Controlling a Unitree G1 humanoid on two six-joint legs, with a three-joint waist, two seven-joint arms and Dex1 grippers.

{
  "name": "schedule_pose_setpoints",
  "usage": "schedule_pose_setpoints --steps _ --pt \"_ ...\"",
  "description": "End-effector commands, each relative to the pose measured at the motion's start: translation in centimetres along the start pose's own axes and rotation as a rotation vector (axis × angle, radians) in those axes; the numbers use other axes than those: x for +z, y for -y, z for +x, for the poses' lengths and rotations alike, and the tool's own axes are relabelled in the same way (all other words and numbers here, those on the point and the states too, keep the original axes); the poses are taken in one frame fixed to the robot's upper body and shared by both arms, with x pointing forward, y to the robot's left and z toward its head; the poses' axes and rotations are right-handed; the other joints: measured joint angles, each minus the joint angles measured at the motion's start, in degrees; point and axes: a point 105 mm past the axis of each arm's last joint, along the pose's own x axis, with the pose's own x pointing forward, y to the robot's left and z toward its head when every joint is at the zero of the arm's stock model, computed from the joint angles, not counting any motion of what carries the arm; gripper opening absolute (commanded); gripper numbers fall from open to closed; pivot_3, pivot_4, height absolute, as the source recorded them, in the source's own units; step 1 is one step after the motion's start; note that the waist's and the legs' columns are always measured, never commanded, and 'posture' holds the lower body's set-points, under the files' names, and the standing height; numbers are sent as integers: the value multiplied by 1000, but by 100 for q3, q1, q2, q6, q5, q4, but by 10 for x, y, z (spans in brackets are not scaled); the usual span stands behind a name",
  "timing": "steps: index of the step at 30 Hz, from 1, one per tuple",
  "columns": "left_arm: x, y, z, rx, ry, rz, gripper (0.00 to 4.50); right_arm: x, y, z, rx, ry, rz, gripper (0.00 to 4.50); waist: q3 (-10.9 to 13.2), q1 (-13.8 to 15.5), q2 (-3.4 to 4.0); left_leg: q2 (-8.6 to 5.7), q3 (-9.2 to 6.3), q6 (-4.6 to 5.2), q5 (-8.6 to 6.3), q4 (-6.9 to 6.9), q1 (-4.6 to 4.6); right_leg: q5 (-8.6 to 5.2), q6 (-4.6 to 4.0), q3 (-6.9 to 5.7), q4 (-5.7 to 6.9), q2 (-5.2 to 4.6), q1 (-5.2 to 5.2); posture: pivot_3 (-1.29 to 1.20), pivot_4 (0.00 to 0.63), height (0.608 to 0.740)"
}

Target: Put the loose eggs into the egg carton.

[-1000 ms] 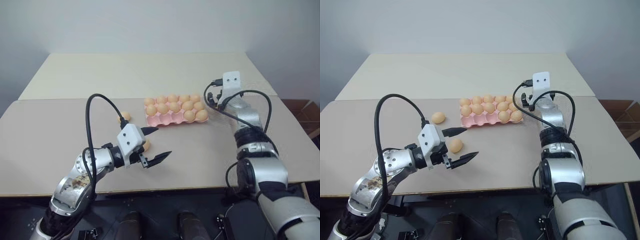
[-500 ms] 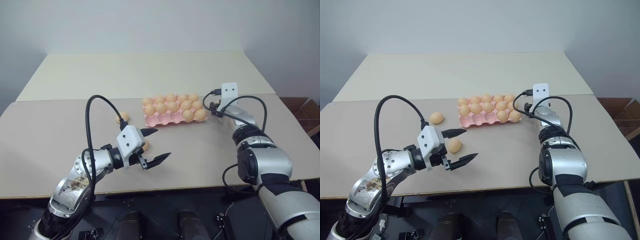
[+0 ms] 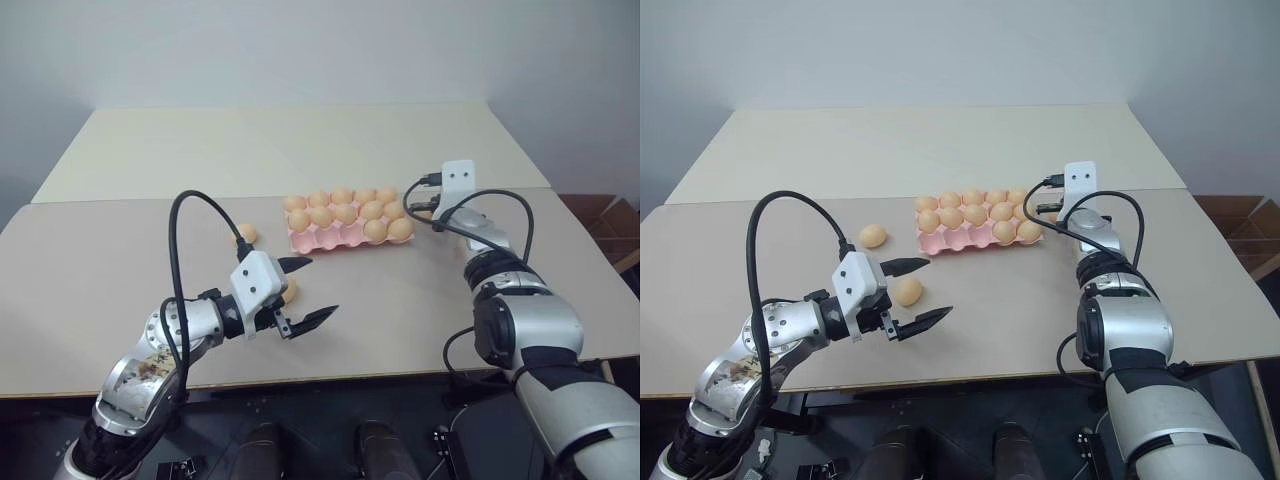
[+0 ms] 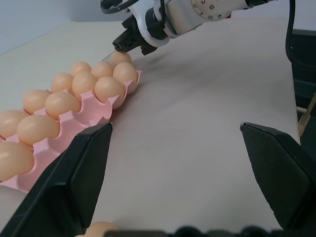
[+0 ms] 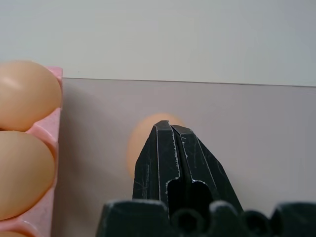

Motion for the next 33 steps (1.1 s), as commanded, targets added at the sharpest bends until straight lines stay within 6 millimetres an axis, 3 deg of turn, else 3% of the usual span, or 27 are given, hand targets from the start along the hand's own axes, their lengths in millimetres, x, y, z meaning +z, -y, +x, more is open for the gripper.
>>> schedule_pose_setpoints --steps 1,2,6,16,32,33 --pt "8 -1 -1 11 35 30 4500 27 3 -2 -2 113 13 21 1 0 2 0 0 0 0 0 0 0 0 0 0 0 0 0 150 740" --pt "8 -1 -1 11 36 30 4500 29 4 -2 -4 121 17 21 2 1 3 0 0 0 0 0 0 0 0 0 0 0 0 0 150 740" --pt "7 -2 0 11 40 30 4500 31 3 -3 7 125 19 977 3 1 4 0 0 0 0 0 0 0 0 0 0 0 0 0 150 740" --pt "7 -4 0 5 39 35 4500 24 2 -2 -10 109 -15 4483 4 0 6 0 1 0 0 0 0 0 0 0 1 0 0 0 150 740" --pt "9 -5 -5 14 19 49 4500 10 -4 1 -42 4 48 4483 5 -1 7 0 0 -1 1 0 0 0 0 0 1 0 0 0 150 740" --pt "9 -4 -5 14 18 49 4500 8 -4 1 -44 -6 48 4316 5 0 7 0 0 -1 1 0 0 0 0 0 2 0 0 0 150 740"
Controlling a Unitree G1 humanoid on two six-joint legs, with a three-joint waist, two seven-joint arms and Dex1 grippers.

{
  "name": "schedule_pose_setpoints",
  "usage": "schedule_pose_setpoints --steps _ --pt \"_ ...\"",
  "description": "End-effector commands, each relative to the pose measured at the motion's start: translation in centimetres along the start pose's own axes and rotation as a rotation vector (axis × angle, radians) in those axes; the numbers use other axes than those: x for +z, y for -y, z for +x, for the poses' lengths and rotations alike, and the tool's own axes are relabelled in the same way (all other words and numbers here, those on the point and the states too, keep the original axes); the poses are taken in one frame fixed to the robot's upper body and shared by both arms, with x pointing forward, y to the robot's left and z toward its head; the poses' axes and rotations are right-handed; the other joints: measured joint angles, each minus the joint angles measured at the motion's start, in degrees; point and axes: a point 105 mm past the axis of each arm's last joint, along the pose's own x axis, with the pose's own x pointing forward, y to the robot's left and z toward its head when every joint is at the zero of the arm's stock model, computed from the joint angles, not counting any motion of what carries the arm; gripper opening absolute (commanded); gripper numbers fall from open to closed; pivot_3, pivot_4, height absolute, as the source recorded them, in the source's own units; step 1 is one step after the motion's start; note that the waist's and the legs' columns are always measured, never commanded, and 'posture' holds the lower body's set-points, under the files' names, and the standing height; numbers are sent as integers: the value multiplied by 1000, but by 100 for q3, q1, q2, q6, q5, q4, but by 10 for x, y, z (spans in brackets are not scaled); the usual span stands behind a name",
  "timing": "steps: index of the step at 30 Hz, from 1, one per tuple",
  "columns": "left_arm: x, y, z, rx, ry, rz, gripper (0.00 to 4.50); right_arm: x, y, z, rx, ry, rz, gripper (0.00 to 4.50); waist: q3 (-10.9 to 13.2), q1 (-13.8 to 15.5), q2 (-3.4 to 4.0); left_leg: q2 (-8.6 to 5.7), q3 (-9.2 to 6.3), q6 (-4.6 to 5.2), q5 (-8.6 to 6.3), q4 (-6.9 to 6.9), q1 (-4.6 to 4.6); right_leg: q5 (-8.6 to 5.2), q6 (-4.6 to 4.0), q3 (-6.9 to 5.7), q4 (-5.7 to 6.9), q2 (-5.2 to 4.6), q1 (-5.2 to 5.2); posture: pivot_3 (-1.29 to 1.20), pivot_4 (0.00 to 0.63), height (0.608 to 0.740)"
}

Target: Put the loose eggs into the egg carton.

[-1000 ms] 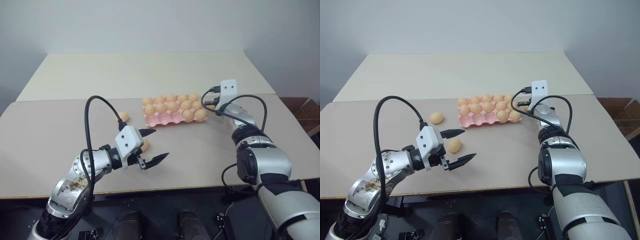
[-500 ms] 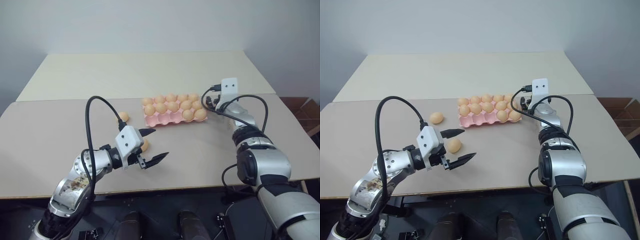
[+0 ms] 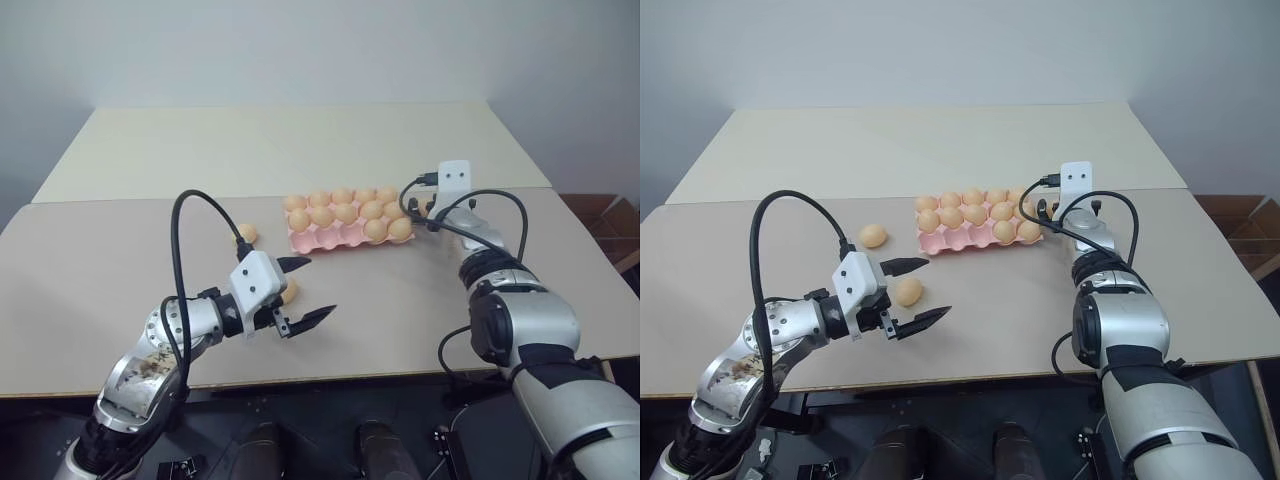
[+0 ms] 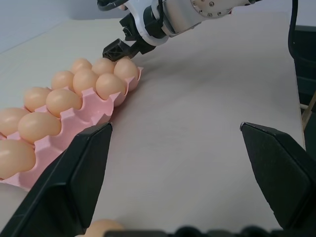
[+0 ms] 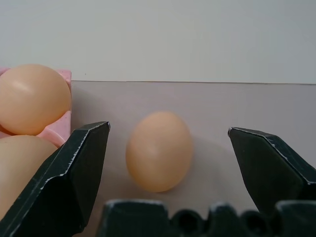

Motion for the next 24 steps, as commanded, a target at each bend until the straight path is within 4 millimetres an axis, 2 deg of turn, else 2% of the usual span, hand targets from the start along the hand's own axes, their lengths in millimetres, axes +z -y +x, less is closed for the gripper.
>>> schedule_pose_setpoints --steps 1,3,8,10,13,18,21,24 --pt "11 1 -4 7 27 34 4500 11 -1 0 -12 9 24 4117 0 0 0 0 0 0 0 0 0 0 0 0 0 0 0 0 150 740" --pt "11 0 -5 10 26 34 4500 10 -2 0 -12 6 32 3602 0 -4 0 0 0 0 0 0 0 0 0 0 0 0 0 0 150 740" --pt "11 -1 -6 16 17 37 4500 9 -5 0 -9 -2 33 1895 0 -2 1 0 0 0 0 0 0 0 0 0 1 1 0 0 150 740" --pt "10 -1 -7 20 12 38 4500 9 -6 0 -11 -5 31 1369 0 -2 1 0 0 0 0 0 0 0 0 0 1 0 0 0 150 740" --pt "10 -1 -9 23 8 37 4500 9 -7 0 -9 -4 25 991 0 -2 1 0 0 0 0 0 0 0 0 0 1 1 0 0 150 740" --pt "9 -1 -9 27 7 35 4500 11 -9 0 4 8 13 840 0 -3 1 0 0 0 0 0 0 0 0 0 1 0 0 0 150 740" --pt "9 -2 -9 32 11 32 4500 23 -13 -1 34 51 -11 795 0 -5 1 0 0 0 0 0 0 0 0 0 1 1 0 0 150 740" --pt "10 -6 -13 61 15 21 4500 48 -20 -4 92 134 -17 739 1 -14 2 0 0 0 0 0 0 0 0 0 1 1 0 0 150 740"
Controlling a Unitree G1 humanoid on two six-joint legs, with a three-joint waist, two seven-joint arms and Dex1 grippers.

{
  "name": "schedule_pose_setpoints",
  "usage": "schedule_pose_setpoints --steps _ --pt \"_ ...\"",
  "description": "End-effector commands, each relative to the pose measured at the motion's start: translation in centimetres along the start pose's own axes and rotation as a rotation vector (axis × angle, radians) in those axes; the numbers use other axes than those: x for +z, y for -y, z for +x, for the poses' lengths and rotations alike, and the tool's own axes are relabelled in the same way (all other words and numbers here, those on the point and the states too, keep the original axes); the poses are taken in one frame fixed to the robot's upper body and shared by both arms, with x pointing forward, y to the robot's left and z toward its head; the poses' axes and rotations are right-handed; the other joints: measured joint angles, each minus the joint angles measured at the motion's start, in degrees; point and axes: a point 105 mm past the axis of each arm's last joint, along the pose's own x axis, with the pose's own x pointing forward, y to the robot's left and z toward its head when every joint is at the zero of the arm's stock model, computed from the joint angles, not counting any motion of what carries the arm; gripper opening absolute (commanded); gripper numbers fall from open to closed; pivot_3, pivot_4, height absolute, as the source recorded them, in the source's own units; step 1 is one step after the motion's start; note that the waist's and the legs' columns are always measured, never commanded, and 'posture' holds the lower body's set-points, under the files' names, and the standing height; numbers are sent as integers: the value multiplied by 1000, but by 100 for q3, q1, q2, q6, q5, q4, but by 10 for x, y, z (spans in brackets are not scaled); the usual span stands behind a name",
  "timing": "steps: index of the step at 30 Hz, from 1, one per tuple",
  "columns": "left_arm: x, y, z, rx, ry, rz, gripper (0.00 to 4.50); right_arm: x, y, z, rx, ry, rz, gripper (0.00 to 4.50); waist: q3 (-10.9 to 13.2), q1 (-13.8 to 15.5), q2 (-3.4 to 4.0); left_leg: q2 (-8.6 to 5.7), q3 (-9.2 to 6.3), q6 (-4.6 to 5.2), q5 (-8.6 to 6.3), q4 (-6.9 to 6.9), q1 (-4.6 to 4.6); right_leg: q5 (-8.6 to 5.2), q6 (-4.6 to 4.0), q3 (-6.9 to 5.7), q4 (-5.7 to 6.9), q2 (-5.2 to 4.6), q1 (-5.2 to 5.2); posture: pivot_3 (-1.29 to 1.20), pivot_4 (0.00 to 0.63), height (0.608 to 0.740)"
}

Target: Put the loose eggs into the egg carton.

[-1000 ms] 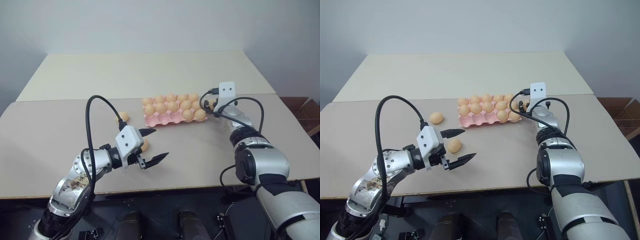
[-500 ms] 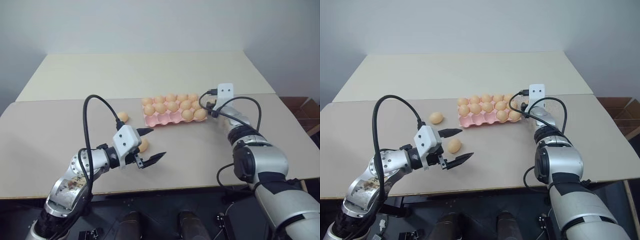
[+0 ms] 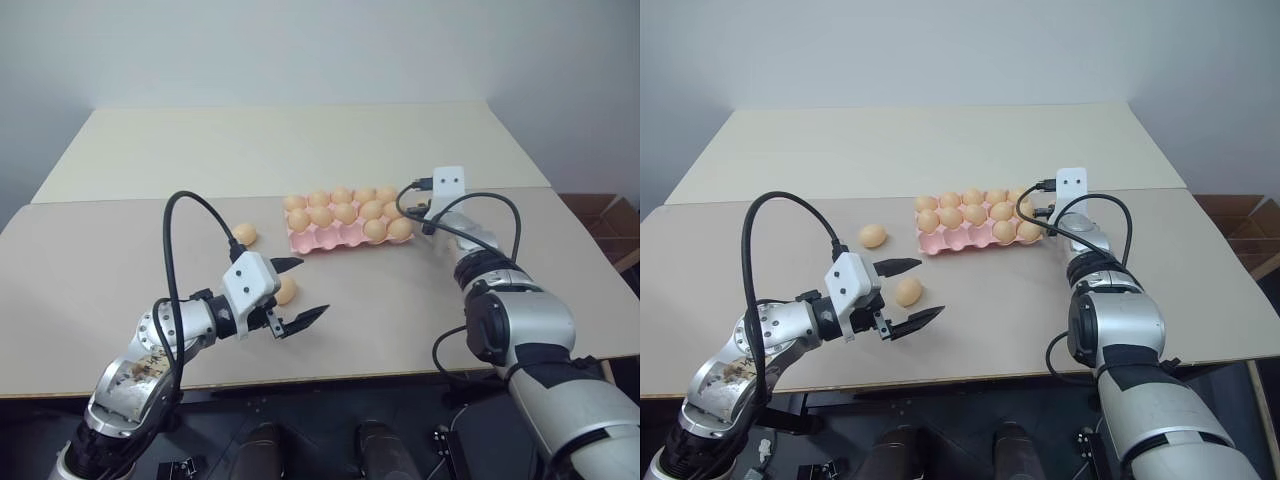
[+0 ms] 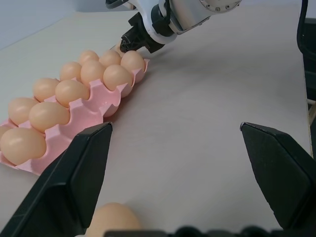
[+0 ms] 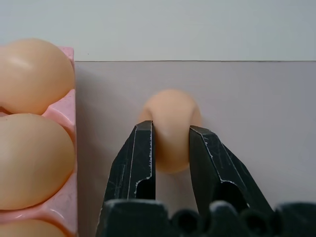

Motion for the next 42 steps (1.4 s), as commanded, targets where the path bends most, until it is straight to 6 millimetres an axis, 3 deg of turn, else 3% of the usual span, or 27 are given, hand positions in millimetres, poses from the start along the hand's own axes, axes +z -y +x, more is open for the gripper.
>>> schedule_pose_setpoints --steps 1,7,11,16,22,28,42 --pt "12 -5 -9 44 38 20 4500 61 -11 -7 71 195 -31 736 1 -11 2 0 0 0 0 0 -1 0 0 0 0 0 -2 0 150 740" --pt "10 -9 -19 74 21 12 4500 90 -20 -24 176 366 -72 722 2 7 4 1 -4 0 0 -1 -3 0 0 0 5 -1 -7 0 150 740" --pt "10 -13 -22 105 16 11 4500 95 -37 -66 288 468 -106 719 2 82 3 -1 -25 0 0 -1 -10 0 1 -13 1 -7 -3 0 150 740" --pt "7 -17 -26 139 -17 19 4500 74 -64 -127 460 442 -95 718 2 88 4 -3 -48 -3 2 1 -24 2 3 -1 20 -10 -31 0 150 740" --pt "4 -18 -24 118 -37 23 4500 46 -85 -158 554 360 -138 717 2 75 3 -1 -47 -1 8 1 -13 4 0 -5 22 0 -26 0 150 740" --pt "1 -18 -24 115 -47 21 4500 29 -101 -158 568 312 -185 715 2 59 3 -2 -37 -2 9 1 -15 4 0 -3 20 0 -29 0 150 740" --pt "-2 -17 -21 99 -20 5 4500 21 -110 -119 448 315 -281 714 2 55 2 -3 -17 -3 10 1 -18 4 0 -4 19 1 -32 0 150 740"
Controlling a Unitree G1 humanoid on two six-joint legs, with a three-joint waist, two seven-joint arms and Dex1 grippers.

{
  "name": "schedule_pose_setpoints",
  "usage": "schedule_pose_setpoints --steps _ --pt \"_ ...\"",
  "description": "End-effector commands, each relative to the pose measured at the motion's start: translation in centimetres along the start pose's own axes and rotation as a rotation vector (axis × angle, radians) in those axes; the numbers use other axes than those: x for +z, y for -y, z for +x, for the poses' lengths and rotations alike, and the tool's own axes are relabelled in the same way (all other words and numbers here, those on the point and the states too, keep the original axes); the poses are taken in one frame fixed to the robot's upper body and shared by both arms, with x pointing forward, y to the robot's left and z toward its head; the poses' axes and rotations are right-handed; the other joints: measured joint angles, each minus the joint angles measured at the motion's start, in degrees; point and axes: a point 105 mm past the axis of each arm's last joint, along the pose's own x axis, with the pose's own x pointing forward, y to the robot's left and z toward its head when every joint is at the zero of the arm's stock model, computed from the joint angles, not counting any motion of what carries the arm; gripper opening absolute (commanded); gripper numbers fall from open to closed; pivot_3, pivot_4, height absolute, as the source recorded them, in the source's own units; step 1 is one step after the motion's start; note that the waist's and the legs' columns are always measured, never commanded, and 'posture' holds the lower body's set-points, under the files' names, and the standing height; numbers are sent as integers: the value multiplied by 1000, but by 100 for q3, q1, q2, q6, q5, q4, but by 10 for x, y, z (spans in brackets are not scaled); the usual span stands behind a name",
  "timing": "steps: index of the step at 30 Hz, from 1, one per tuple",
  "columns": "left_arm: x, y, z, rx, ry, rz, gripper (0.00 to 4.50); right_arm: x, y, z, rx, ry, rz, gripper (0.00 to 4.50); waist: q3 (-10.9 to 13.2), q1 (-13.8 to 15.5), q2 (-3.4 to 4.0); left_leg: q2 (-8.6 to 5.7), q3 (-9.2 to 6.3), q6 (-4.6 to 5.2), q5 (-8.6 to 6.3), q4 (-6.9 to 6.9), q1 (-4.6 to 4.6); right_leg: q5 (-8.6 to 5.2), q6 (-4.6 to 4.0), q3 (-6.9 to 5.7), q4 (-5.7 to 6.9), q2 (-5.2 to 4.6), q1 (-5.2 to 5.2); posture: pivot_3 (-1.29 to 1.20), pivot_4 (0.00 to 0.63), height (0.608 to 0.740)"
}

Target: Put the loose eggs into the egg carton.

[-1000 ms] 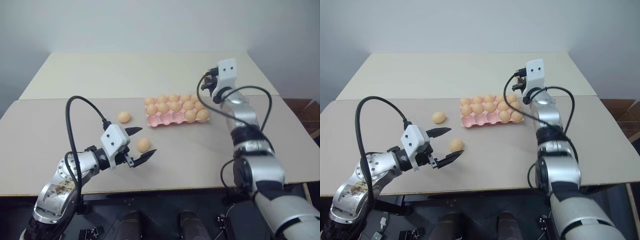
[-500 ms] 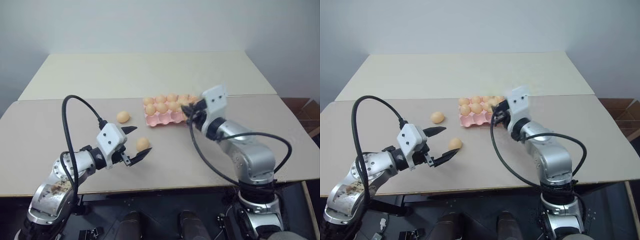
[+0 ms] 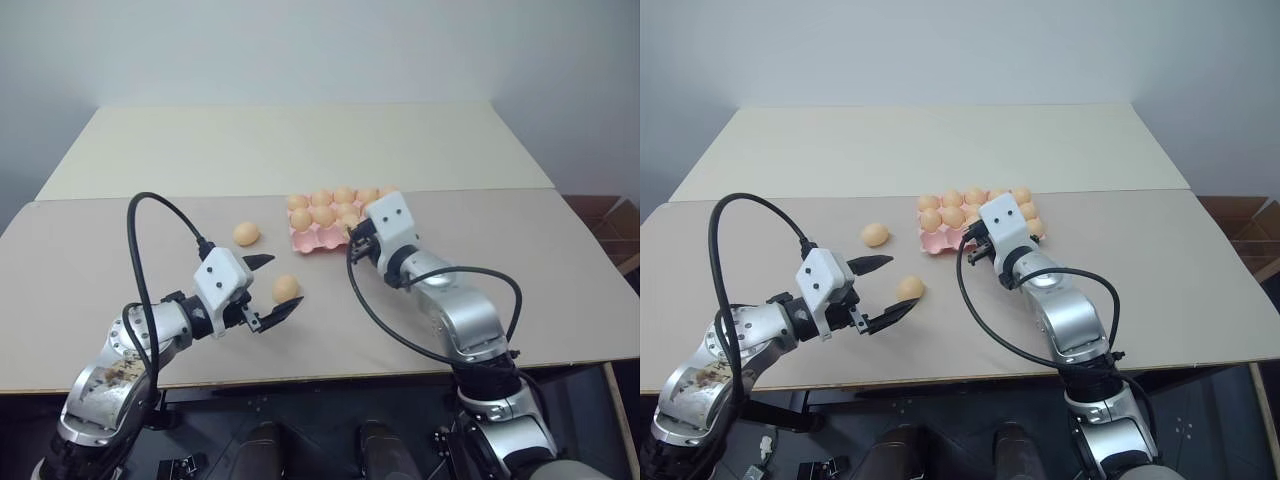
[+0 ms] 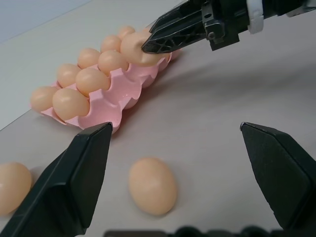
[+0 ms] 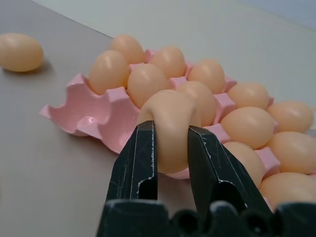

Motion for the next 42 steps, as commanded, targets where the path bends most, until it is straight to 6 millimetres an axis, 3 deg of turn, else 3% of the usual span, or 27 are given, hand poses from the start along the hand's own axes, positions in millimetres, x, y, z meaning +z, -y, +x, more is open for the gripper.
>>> schedule_pose_setpoints --steps 1,8,15,19,23,30,32,37,42 --pt "10 2 1 -7 39 36 4500 16 4 4 -25 70 -22 714 0 -2 0 0 0 0 0 0 0 0 0 0 0 0 0 0 150 740" --pt "12 3 2 -8 44 38 4500 12 5 9 -27 61 -14 714 0 -6 0 1 -1 0 0 0 -1 0 0 0 1 1 -1 0 150 740" --pt "14 1 2 -5 47 38 4500 7 9 7 -35 50 -44 3114 0 -10 0 0 -2 0 0 0 -2 0 0 0 0 0 -2 0 150 740" --pt "14 2 1 -3 48 33 4500 17 13 -4 -31 95 -25 4478 0 -8 0 1 -2 0 0 0 -2 0 0 0 1 1 -1 0 150 740" --pt "15 0 -1 20 57 20 4500 34 19 -33 17 187 27 4478 0 19 0 1 -8 0 0 0 -5 0 0 0 0 -1 -2 0 150 740" --pt "10 3 -7 28 48 -24 4500 29 11 -94 155 301 42 4478 0 98 -1 2 -13 0 0 0 1 0 0 -2 -6 -1 7 0 150 740" --pt "8 5 -9 29 39 -39 4500 21 8 -106 180 309 3 4478 0 100 -1 3 -11 0 0 0 6 0 0 -4 -6 2 12 0 150 740" --pt "6 11 -19 -24 26 -73 4500 2 -7 -141 435 215 10 4478 2 124 -4 3 -3 0 0 2 18 -1 0 -4 -16 0 32 0 150 740" --pt "2 10 -22 36 -2 -85 4500 -9 -14 -155 529 144 9 4478 3 126 -7 7 -2 0 0 2 38 -5 -4 -4 -20 2 49 0 150 740"
